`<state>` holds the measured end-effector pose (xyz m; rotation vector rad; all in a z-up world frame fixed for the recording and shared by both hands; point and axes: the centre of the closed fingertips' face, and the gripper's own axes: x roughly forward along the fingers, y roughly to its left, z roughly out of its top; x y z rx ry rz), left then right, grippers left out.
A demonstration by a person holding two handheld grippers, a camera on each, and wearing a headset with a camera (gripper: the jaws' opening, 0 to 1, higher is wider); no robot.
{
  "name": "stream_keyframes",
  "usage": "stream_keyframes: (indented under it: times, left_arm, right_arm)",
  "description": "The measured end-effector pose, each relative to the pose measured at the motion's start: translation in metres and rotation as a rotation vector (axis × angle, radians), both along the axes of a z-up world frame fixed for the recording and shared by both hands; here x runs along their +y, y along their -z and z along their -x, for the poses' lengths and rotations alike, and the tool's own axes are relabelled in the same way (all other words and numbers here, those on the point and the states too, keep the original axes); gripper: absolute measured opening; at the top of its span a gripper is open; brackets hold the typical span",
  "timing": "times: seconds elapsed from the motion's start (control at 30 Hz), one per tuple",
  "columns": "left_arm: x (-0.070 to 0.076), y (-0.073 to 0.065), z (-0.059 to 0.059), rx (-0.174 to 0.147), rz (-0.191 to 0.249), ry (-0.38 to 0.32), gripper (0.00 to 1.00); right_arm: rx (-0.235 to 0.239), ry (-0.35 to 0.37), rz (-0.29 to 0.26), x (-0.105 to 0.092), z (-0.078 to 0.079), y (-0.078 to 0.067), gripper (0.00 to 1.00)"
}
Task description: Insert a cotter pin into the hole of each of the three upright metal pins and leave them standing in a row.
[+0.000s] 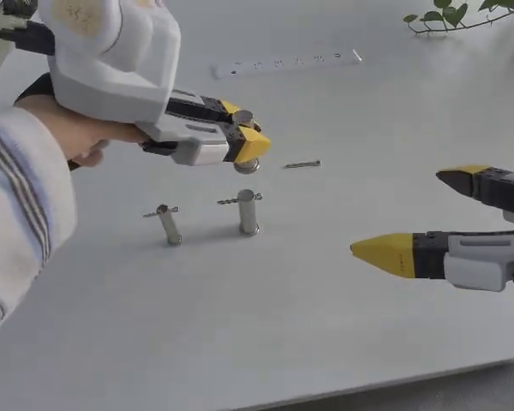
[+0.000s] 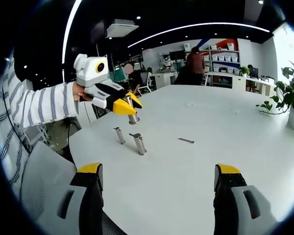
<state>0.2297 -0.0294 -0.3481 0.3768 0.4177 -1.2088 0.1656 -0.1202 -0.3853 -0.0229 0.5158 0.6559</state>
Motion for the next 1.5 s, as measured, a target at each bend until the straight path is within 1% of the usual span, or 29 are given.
stream_keyframes:
  times: [0.07,0.13,0.23,0.27,0.33,0.43,0.5,0.6,0.7,0.83,1.0,1.2,1.27,1.5]
  left_arm:
    - [-0.004,0.004,0.005,0.004,-0.001,0.008,0.1]
    - [-0.008,0.008,0.012,0.011,0.002,0.015,0.1]
    - [-0.013,0.016,0.018,0.027,0.001,0.021,0.1]
    - [-0.017,0.017,0.021,0.031,-0.002,0.02,0.1]
    - [-0.02,0.025,0.024,0.036,-0.009,0.022,0.1]
    - [-0.025,0.035,0.029,0.054,-0.015,0.03,0.1]
    - [-0.028,0.045,0.033,0.063,-0.021,0.04,0.1]
    - [-0.031,0.055,0.034,0.075,-0.034,0.039,0.1]
    - [-0.034,0.067,0.036,0.077,-0.037,0.037,0.1]
    - [-0.038,0.078,0.037,0.089,-0.038,0.031,0.1]
    - [-0.041,0.091,0.043,0.096,-0.055,0.043,0.1]
    - [-0.043,0.101,0.05,0.112,-0.067,0.054,0.1]
    - [-0.043,0.103,0.052,0.13,-0.067,0.051,0.1]
    - [-0.046,0.107,0.057,0.122,-0.068,0.065,0.1]
  right_arm:
    - [0.016,-0.013,0.005,0.0,0.003,0.002,0.93]
    - [0.019,-0.015,0.007,0.0,0.006,0.003,0.93]
    - [0.024,-0.014,-0.015,-0.003,0.008,0.003,0.93]
    - [0.026,-0.012,-0.021,-0.004,0.009,0.003,0.94]
    - [0.028,-0.008,-0.026,-0.005,0.009,0.003,0.94]
    - [0.028,0.002,-0.02,-0.009,0.009,0.004,0.95]
    - [0.032,0.008,-0.024,-0.011,0.008,0.006,0.95]
    - [0.038,0.004,-0.025,-0.01,0.01,0.007,0.95]
    - [0.049,-0.006,-0.025,-0.008,0.012,0.009,0.94]
    - [0.06,-0.017,-0.023,-0.006,0.014,0.012,0.93]
    - [0.072,-0.03,-0.033,-0.002,0.013,0.015,0.92]
    - [0.083,-0.053,-0.035,0.001,0.014,0.019,0.91]
    - [0.083,-0.06,-0.036,0.002,0.015,0.019,0.91]
    - [0.088,-0.068,-0.033,0.003,0.017,0.021,0.91]
